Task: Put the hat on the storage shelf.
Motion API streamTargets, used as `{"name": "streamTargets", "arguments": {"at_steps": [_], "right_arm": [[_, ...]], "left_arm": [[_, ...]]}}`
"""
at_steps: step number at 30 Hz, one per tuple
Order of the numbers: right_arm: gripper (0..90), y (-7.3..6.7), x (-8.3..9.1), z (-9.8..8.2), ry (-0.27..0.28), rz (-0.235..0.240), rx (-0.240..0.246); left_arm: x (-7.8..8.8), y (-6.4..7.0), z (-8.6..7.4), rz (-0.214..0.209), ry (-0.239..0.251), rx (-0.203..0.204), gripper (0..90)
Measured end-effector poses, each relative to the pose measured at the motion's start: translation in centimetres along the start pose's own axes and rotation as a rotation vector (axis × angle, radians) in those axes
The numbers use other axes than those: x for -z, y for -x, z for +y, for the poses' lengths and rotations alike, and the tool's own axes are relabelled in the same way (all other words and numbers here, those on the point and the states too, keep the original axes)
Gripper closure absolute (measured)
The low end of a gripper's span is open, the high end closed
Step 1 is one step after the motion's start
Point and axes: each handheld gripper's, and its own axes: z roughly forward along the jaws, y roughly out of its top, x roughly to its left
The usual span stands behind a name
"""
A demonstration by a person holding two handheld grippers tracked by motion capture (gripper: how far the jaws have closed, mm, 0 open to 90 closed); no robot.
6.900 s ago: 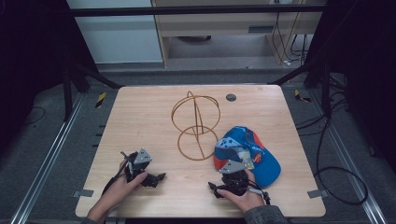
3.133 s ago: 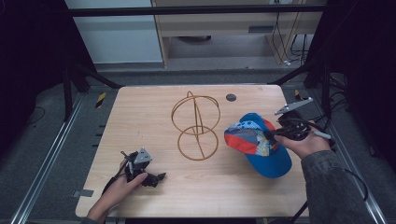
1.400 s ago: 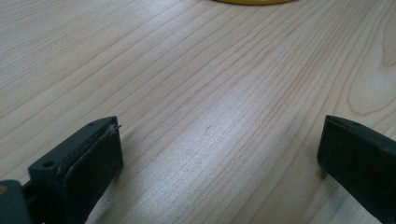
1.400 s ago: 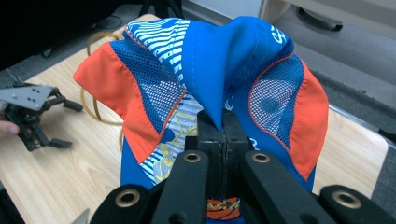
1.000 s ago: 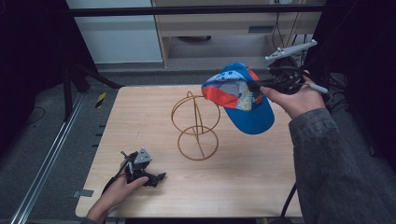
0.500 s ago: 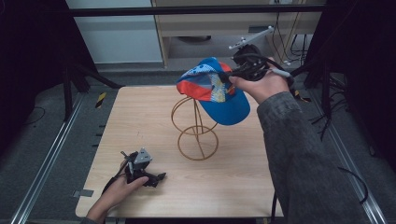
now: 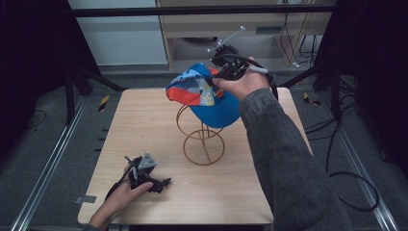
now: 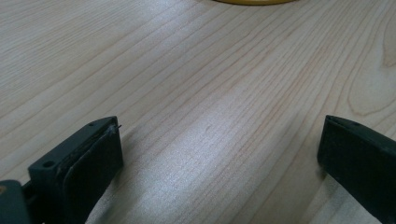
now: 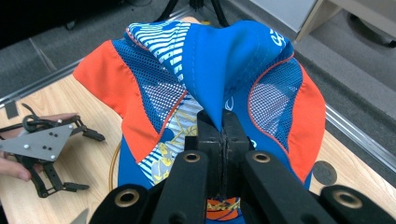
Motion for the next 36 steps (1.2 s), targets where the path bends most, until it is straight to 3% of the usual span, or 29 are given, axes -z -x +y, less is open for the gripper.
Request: {"name": "streamTargets", "arguments": {"at_steps": [7, 15, 27, 36], "right_arm": [[89.2, -0.4, -2.0, 0.5, -0.060, -0.002, 0.016], [88.9, -1.3, -3.7, 0.5, -0.087, 0.009, 0.044], [87.4, -1.4, -4.4, 0.0, -0.102, 0.014, 0.046], [85.4, -1.4, -3.9, -0.4, -0.095, 0.023, 0.040]], "left_arm": [[0.0, 0.0, 0.0, 0.000, 0.000, 0.000, 0.0], [0.0, 0.0, 0.0, 0.000, 0.000, 0.000, 0.0], [0.0, 0.0, 0.0, 0.000, 0.000, 0.000, 0.0], [0.0, 0.0, 0.0, 0.000, 0.000, 0.000, 0.0]]}}
